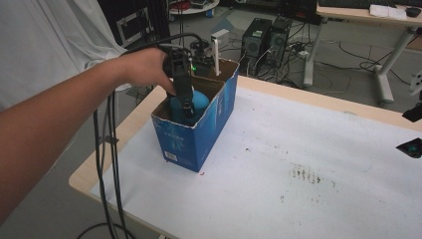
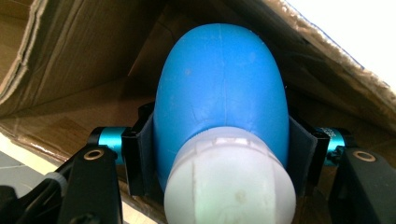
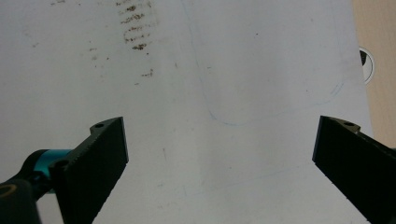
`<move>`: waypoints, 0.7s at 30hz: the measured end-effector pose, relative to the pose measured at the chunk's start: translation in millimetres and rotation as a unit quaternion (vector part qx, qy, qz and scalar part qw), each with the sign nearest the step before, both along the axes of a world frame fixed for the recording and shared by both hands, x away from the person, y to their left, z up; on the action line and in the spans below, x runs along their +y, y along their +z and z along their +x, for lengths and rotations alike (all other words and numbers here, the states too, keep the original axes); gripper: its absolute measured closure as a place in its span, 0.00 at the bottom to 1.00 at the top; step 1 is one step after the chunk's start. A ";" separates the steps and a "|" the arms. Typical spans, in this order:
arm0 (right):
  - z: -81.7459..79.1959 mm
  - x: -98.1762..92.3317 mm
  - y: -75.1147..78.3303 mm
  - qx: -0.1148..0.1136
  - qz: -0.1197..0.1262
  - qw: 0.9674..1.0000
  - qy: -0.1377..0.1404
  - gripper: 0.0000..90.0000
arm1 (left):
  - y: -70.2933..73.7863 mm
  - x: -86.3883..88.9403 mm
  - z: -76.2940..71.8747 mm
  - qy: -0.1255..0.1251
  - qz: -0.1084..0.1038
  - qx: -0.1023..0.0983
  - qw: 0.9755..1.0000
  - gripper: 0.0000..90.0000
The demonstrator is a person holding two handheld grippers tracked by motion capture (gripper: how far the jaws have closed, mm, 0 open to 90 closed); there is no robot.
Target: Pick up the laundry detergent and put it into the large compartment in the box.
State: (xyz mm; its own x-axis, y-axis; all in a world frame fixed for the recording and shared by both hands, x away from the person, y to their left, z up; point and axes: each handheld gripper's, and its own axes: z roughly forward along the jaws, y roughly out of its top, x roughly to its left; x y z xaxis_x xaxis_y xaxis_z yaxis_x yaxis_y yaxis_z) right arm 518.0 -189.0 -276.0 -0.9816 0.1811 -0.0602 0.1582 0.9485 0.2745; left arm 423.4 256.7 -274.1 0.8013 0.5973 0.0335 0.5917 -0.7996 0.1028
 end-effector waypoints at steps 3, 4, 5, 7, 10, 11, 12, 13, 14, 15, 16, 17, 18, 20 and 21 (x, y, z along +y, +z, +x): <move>0.3 0.8 -1.4 0.000 -0.003 1.000 0.003 0.03 | -0.5 0.1 0.7 0.002 -0.004 -0.002 1.000 0.42; 0.2 1.1 -2.0 0.001 -0.001 1.000 0.002 0.03 | -0.9 0.1 1.1 0.001 -0.006 -0.003 1.000 0.42; -0.3 1.3 -2.3 0.002 -0.003 1.000 -0.001 0.03 | -1.2 -0.3 1.4 0.003 -0.009 -0.005 1.000 0.42; -0.3 1.9 -3.5 0.000 -0.005 1.000 0.000 0.03 | -2.5 -0.7 2.7 0.007 -0.015 -0.009 1.000 0.41; -0.7 3.1 -4.5 0.001 -0.006 1.000 0.002 0.03 | -4.9 0.2 3.9 0.011 -0.013 -0.007 1.000 0.40; -0.8 3.4 -4.5 0.000 -0.007 1.000 0.005 0.03 | -5.7 0.8 3.8 0.013 -0.014 -0.007 1.000 0.39; -1.0 3.5 -4.3 0.000 -0.006 1.000 0.005 0.03 | -6.5 1.5 3.5 0.015 -0.015 -0.007 1.000 0.37; -1.3 3.5 -4.1 0.000 -0.006 1.000 0.003 0.03 | -6.7 2.2 3.1 0.015 -0.015 -0.009 1.000 0.36; -1.2 3.0 -3.5 -0.001 -0.006 1.000 0.003 0.03 | -6.4 3.2 2.9 0.017 -0.015 -0.012 1.000 0.36; -1.5 2.3 -3.3 0.000 -0.005 1.000 0.000 0.03 | -5.8 4.3 2.8 0.021 -0.016 -0.016 1.000 0.35; -0.3 1.2 -3.3 -0.003 -0.005 1.000 0.005 0.03 | -4.4 5.5 2.8 0.025 -0.018 -0.020 0.999 0.32; -0.6 0.3 -3.5 -0.002 -0.006 1.000 0.000 0.03 | -2.5 6.8 2.8 0.027 -0.024 -0.024 0.999 0.32; -0.2 -0.6 -3.5 -0.003 -0.007 1.000 0.001 0.03 | -0.9 7.8 2.6 0.030 -0.030 -0.027 0.999 0.32; -0.6 -1.6 -3.2 -0.003 -0.008 1.000 0.000 0.03 | 2.2 8.9 2.9 0.032 -0.034 -0.031 0.998 0.31; -0.9 -1.7 -2.8 -0.003 -0.008 1.000 -0.001 0.03 | 3.9 9.2 2.9 0.034 -0.035 -0.033 0.998 0.29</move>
